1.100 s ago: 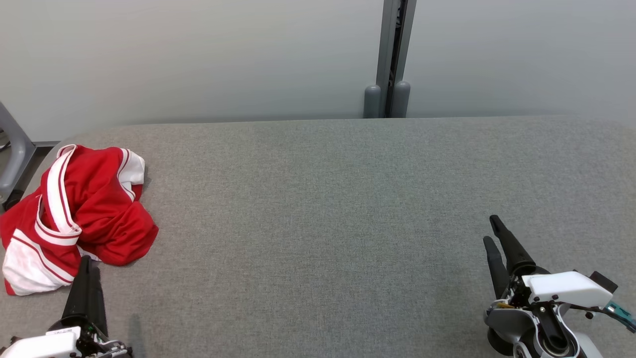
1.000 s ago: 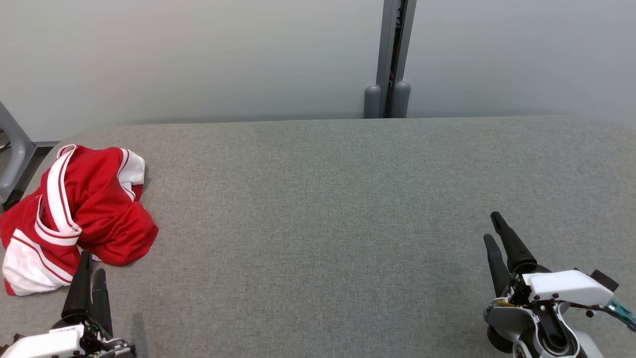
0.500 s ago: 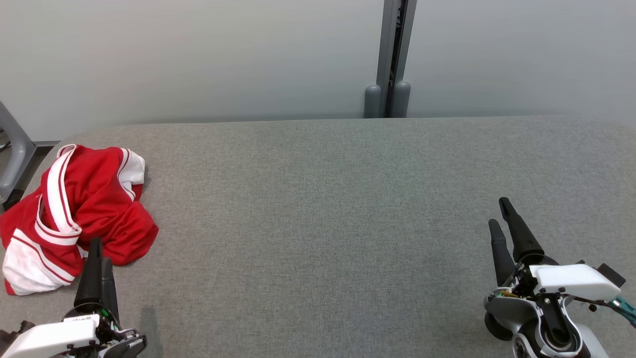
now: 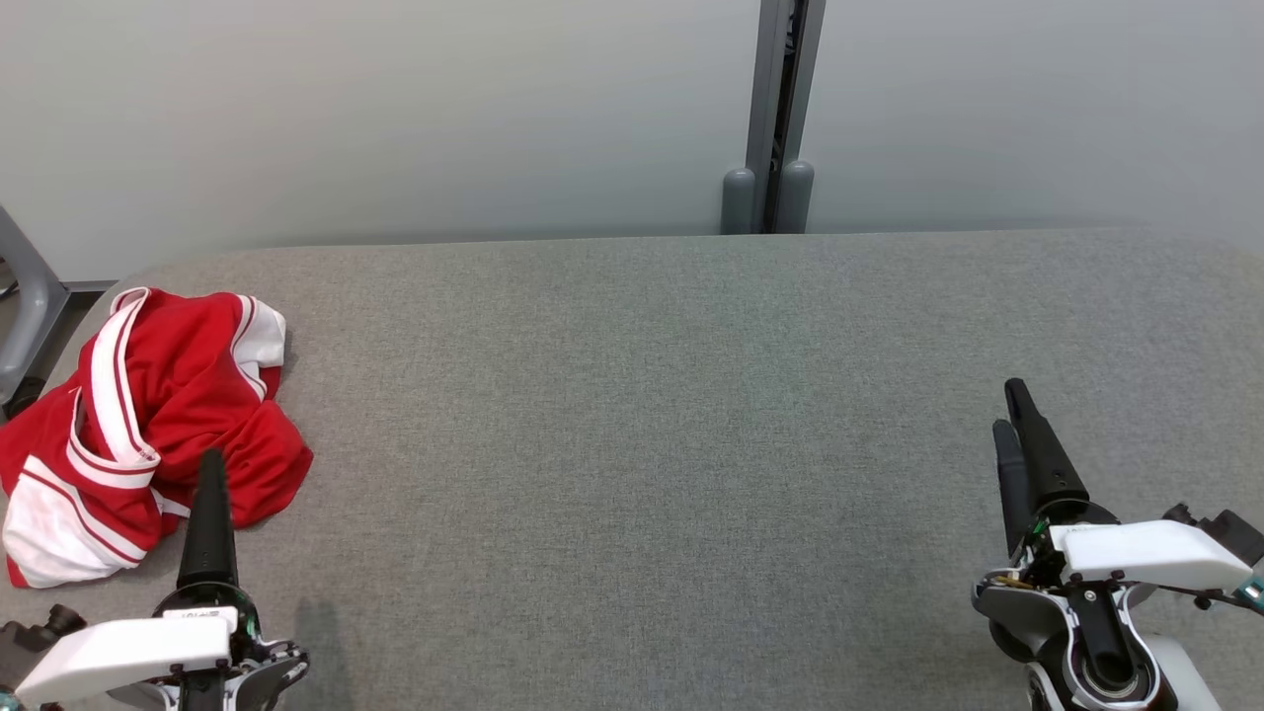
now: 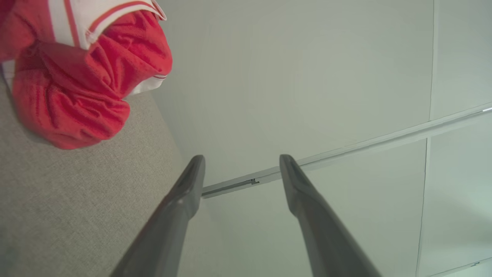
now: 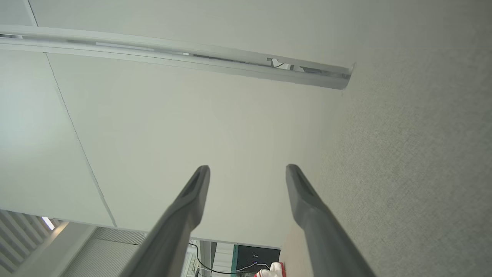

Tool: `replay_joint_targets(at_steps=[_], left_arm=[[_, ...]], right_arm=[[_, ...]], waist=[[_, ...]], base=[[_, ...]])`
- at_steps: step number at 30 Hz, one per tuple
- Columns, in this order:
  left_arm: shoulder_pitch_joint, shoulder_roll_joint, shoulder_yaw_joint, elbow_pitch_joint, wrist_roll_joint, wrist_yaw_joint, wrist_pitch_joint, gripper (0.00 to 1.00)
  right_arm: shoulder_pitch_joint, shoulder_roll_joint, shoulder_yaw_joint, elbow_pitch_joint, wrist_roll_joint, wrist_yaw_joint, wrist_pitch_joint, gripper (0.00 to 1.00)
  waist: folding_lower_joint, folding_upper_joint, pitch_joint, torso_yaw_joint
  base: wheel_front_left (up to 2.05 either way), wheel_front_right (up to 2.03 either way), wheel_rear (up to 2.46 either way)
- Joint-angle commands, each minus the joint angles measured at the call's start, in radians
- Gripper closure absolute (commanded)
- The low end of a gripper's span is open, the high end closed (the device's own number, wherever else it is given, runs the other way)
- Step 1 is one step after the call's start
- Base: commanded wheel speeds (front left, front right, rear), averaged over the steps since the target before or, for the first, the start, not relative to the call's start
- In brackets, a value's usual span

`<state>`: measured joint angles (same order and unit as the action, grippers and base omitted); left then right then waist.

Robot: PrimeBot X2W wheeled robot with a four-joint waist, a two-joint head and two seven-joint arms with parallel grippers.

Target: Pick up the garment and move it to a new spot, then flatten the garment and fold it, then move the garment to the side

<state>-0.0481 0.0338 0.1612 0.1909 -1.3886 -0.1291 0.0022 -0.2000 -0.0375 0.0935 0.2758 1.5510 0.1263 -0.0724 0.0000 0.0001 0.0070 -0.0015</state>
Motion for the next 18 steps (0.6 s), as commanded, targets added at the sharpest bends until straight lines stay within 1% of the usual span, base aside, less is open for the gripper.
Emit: replay_joint_targets(at_steps=[1,8,15,18], left_arm=[[-0.029,0.013,-0.008,-0.02,0.03,-0.001,-0.008,0.0],[-0.03,0.014,-0.017,-0.011,0.175,-0.001,-0.037,0.0],[-0.04,0.013,-0.029,-0.016,0.294,-0.001,-0.064,0.0],[-0.04,0.013,-0.03,-0.021,0.349,-0.001,-0.075,0.0]], right_arm=[[-0.017,-0.008,-0.008,-0.023,-0.023,0.004,-0.008,0.0],[-0.008,-0.009,-0.002,-0.051,-0.128,0.004,-0.028,0.0],[-0.001,-0.01,-0.002,-0.065,-0.265,0.005,-0.048,0.0],[-0.001,-0.01,0.0,-0.073,-0.341,0.005,-0.056,0.0]], waist=[[0.0,-0.0001,0.0,0.0],[0.0,-0.0001,-0.001,-0.003],[0.0,-0.0001,0.001,-0.006],[0.0,-0.0001,0.002,-0.007]], base=[[0.0,0.0,0.0],[0.0,0.0,0.0],[0.0,0.0,0.0],[0.0,0.0,0.0]])
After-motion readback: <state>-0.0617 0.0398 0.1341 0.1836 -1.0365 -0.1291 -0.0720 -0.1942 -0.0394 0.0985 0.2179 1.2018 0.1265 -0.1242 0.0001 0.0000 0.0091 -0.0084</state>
